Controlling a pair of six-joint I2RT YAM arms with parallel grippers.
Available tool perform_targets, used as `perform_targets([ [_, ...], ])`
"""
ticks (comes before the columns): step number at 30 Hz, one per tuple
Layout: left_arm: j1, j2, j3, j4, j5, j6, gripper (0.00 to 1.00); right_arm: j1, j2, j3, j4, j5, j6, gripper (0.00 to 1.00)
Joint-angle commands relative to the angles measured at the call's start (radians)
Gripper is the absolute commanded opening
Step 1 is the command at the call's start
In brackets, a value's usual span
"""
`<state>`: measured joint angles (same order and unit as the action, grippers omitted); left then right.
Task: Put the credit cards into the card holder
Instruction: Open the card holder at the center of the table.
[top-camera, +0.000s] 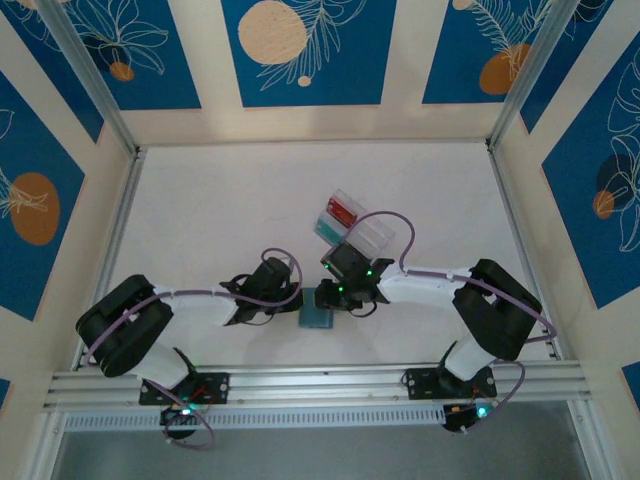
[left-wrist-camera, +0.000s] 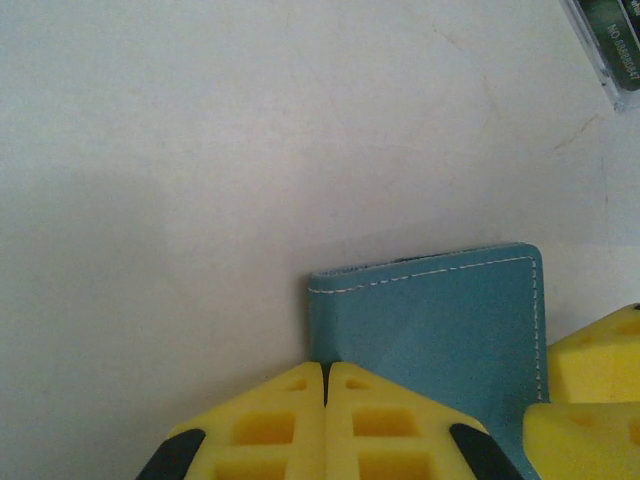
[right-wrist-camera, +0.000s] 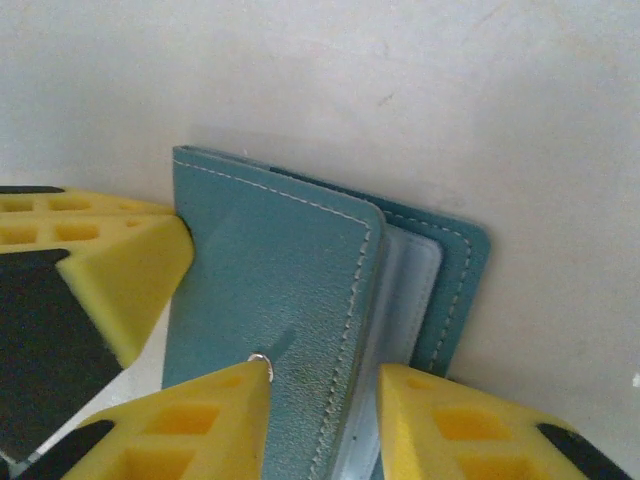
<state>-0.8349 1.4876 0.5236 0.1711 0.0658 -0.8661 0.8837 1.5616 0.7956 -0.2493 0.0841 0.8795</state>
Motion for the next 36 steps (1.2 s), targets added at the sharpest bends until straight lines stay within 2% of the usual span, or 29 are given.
perform_targets([
  [1, -0.016, 0.051, -0.045, -0.092, -0.019, -0.010, 0.00, 0.011, -0.001, 0.014, -0.001, -0.022, -0.002, 0.34],
  [16, -0.027, 0.056, -0.057, -0.074, -0.027, -0.026, 0.00, 0.079, 0.014, 0.127, -0.146, 0.088, -0.025, 0.21],
  [24, -0.040, 0.036, -0.050, -0.062, -0.004, -0.034, 0.00, 0.077, 0.018, 0.157, -0.154, 0.089, -0.038, 0.08],
  [26, -0.044, 0.025, -0.047, -0.063, 0.003, -0.036, 0.00, 0.075, 0.025, 0.172, -0.196, 0.117, -0.039, 0.08],
  [28, -0.050, 0.015, -0.043, -0.075, -0.004, -0.035, 0.00, 0.074, 0.033, 0.187, -0.233, 0.144, -0.038, 0.12],
  [36, -0.053, 0.011, -0.048, -0.081, -0.020, -0.039, 0.00, 0.085, 0.058, 0.207, -0.267, 0.164, -0.039, 0.18],
])
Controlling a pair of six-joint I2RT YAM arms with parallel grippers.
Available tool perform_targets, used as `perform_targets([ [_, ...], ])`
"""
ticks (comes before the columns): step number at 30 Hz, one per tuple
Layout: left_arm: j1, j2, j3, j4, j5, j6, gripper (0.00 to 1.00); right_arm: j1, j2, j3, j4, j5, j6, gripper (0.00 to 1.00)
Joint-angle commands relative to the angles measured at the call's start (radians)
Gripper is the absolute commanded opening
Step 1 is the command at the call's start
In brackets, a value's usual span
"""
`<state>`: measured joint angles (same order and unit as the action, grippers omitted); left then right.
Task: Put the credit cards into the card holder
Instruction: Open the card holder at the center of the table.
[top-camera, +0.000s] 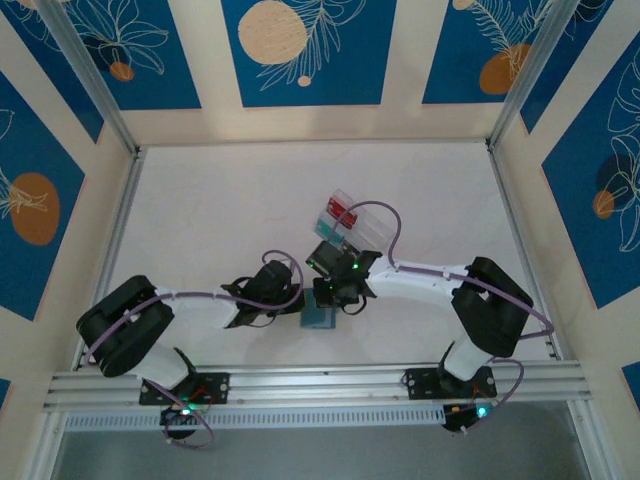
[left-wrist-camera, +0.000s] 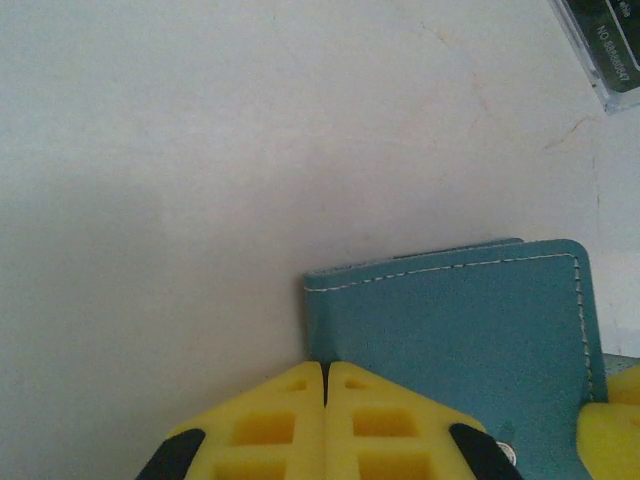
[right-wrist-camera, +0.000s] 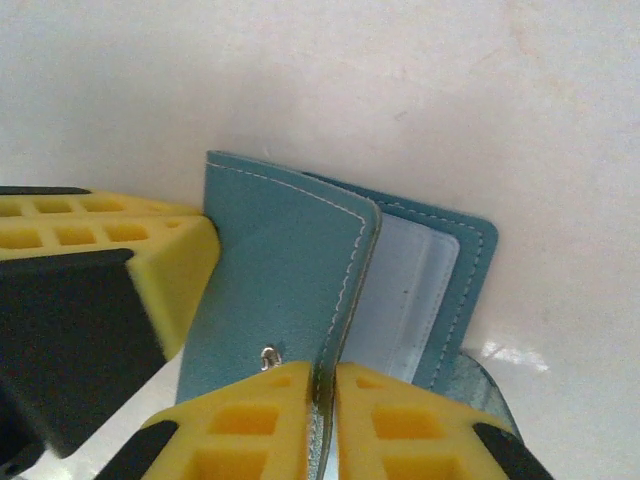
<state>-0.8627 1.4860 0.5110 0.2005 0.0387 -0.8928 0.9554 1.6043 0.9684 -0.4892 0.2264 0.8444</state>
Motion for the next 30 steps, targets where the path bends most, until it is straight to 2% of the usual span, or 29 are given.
perform_targets([
  [1, -0.025, 0.014, -0.036, -0.110, 0.007, -0.012, 0.00, 0.011, 0.018, 0.038, -0.031, 0.023, -0.005, 0.19],
  [5, -0.033, 0.026, -0.039, -0.098, 0.004, -0.017, 0.00, 0.019, 0.026, 0.049, -0.046, 0.037, -0.002, 0.21],
  [13, -0.049, 0.069, -0.037, -0.060, 0.007, -0.036, 0.00, 0.037, 0.022, 0.085, -0.097, 0.081, -0.010, 0.20],
  [19, -0.053, 0.071, -0.032, -0.055, 0.008, -0.041, 0.00, 0.037, 0.029, 0.095, -0.089, 0.072, -0.018, 0.15],
  [26, -0.053, 0.070, -0.032, -0.025, 0.039, -0.050, 0.00, 0.022, 0.004, 0.057, 0.034, -0.043, -0.032, 0.10],
  [30, -0.053, 0.037, -0.032, -0.039, 0.050, -0.051, 0.00, 0.019, -0.010, 0.070, -0.033, 0.027, -0.034, 0.01],
])
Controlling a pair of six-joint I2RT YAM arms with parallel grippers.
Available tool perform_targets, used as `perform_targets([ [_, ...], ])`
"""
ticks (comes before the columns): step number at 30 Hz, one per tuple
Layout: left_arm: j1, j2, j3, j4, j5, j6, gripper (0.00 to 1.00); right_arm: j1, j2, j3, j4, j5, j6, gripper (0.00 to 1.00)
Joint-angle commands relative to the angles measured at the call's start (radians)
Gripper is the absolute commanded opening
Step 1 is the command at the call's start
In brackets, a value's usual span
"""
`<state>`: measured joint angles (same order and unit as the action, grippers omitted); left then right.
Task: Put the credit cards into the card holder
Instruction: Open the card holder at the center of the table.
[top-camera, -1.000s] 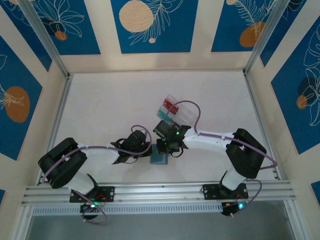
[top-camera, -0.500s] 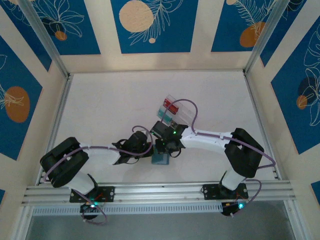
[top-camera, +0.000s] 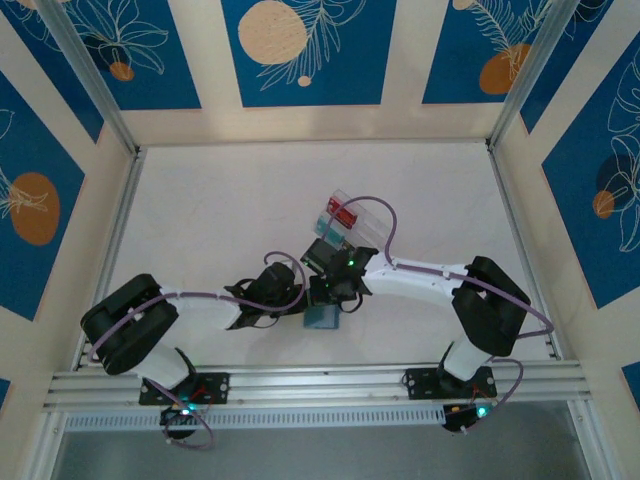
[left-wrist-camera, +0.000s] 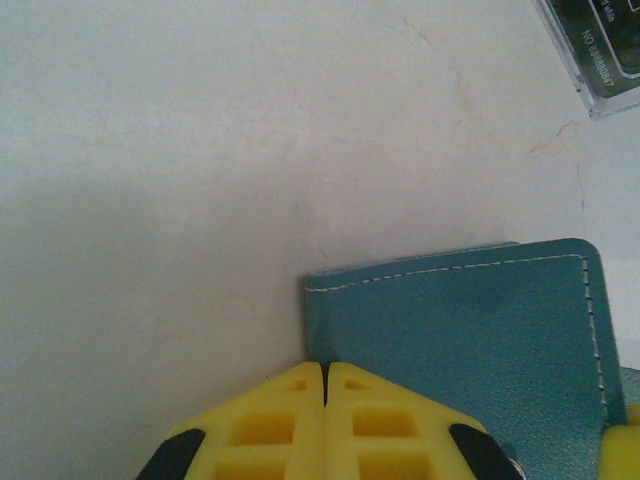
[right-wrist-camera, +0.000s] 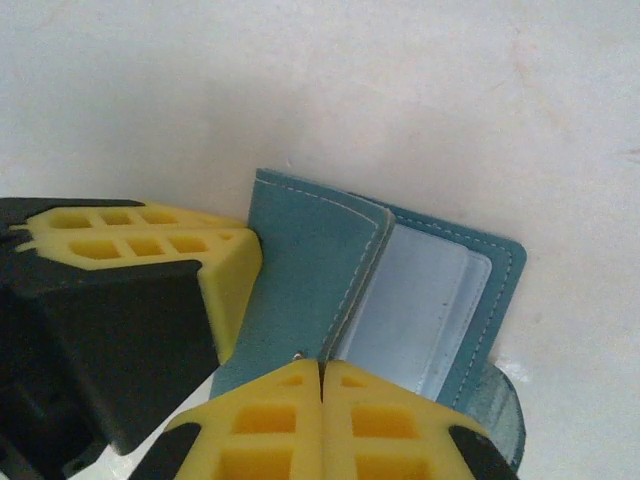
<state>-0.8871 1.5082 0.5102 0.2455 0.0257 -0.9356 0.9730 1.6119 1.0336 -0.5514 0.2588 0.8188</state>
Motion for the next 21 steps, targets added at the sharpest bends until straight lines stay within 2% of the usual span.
perform_targets([
  [1, -0.029, 0.001, -0.030, -0.092, 0.067, -0.007, 0.01, -0.003, -0.022, 0.005, 0.009, 0.009, -0.012, 0.00],
  [6, -0.027, -0.104, -0.012, -0.194, 0.085, 0.026, 0.14, -0.010, -0.040, 0.028, -0.140, 0.147, -0.023, 0.00],
  [9, -0.025, -0.177, -0.013, -0.261, 0.073, 0.033, 0.18, -0.004, -0.047, 0.044, -0.223, 0.228, -0.020, 0.00],
  [14, -0.010, -0.284, -0.034, -0.371, 0.034, 0.031, 0.20, 0.032, -0.019, 0.101, -0.322, 0.322, -0.009, 0.00],
  [21, 0.017, -0.380, -0.062, -0.508, -0.010, 0.011, 0.20, 0.121, 0.147, 0.285, -0.456, 0.428, 0.012, 0.00],
])
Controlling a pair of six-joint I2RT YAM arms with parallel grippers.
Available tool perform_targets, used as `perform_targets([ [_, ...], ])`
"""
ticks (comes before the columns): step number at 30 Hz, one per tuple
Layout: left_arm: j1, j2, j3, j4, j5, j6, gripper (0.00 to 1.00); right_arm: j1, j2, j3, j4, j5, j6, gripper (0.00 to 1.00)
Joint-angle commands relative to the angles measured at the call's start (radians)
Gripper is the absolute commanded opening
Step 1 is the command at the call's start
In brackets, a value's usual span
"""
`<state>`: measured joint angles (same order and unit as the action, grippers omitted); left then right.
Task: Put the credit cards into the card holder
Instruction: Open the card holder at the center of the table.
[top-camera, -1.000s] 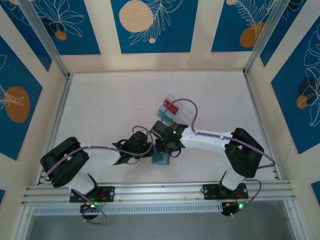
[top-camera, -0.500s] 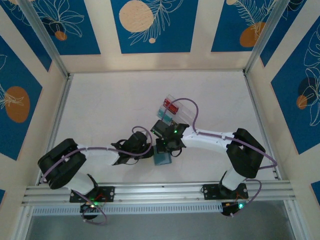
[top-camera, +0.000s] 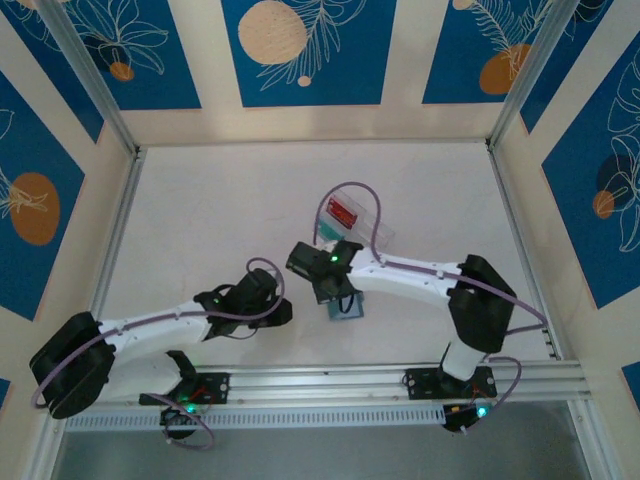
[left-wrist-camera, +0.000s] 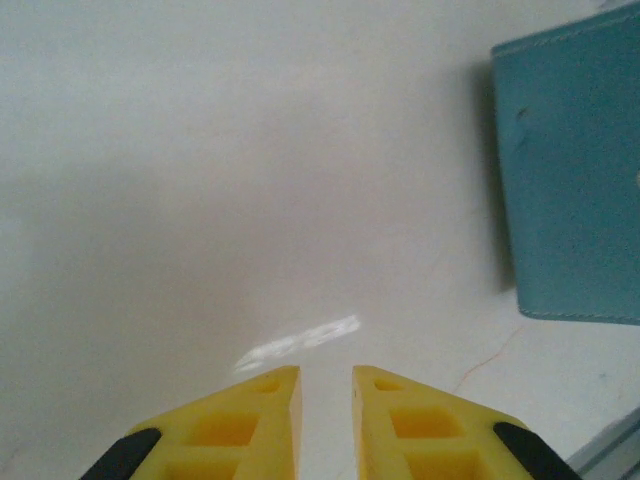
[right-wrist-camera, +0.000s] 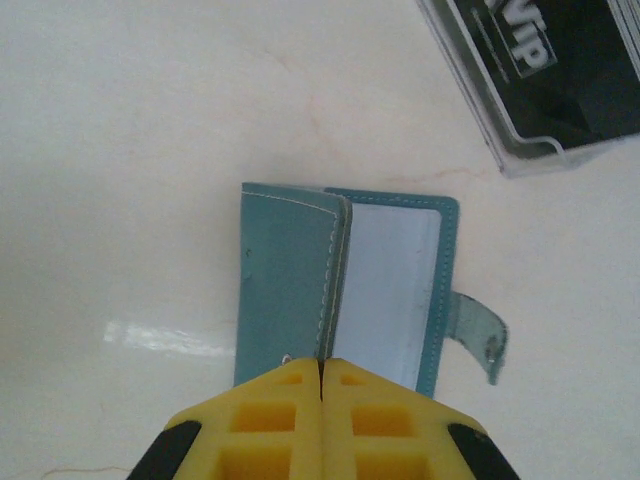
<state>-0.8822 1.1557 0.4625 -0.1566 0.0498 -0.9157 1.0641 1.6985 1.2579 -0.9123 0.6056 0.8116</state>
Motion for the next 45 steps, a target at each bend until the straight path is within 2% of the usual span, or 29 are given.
perform_targets([
  [1, 0.012, -0.035, -0.018, -0.115, -0.037, -0.011, 0.20, 0.040, 0.086, 0.085, -0.106, 0.084, 0.018, 0.00],
  [6, 0.014, -0.058, -0.042, -0.128, -0.042, -0.025, 0.21, 0.087, 0.234, 0.217, -0.170, 0.108, 0.027, 0.02],
  [10, 0.014, -0.060, -0.066, -0.120, -0.037, -0.037, 0.21, 0.114, 0.280, 0.266, -0.151, 0.074, 0.013, 0.04],
  [15, 0.018, -0.083, -0.091, -0.119, -0.037, -0.052, 0.20, 0.116, 0.249, 0.240, -0.048, -0.036, -0.015, 0.09],
  [25, 0.029, -0.109, -0.108, -0.118, -0.022, -0.056, 0.24, 0.072, 0.152, 0.112, 0.174, -0.250, -0.051, 0.30],
  [30, 0.037, -0.139, -0.112, -0.133, -0.018, -0.054, 0.30, 0.031, 0.118, 0.023, 0.269, -0.343, -0.046, 0.40],
  [36, 0.048, -0.160, -0.095, -0.135, 0.007, -0.044, 0.42, 0.009, 0.089, -0.049, 0.355, -0.422, -0.044, 0.57],
  [39, 0.061, -0.176, -0.087, -0.127, 0.036, -0.049, 0.49, -0.009, 0.065, -0.102, 0.424, -0.485, -0.038, 0.64],
  [45, 0.114, -0.182, -0.079, -0.103, 0.105, -0.061, 0.57, -0.031, 0.039, -0.184, 0.508, -0.547, -0.036, 0.77],
])
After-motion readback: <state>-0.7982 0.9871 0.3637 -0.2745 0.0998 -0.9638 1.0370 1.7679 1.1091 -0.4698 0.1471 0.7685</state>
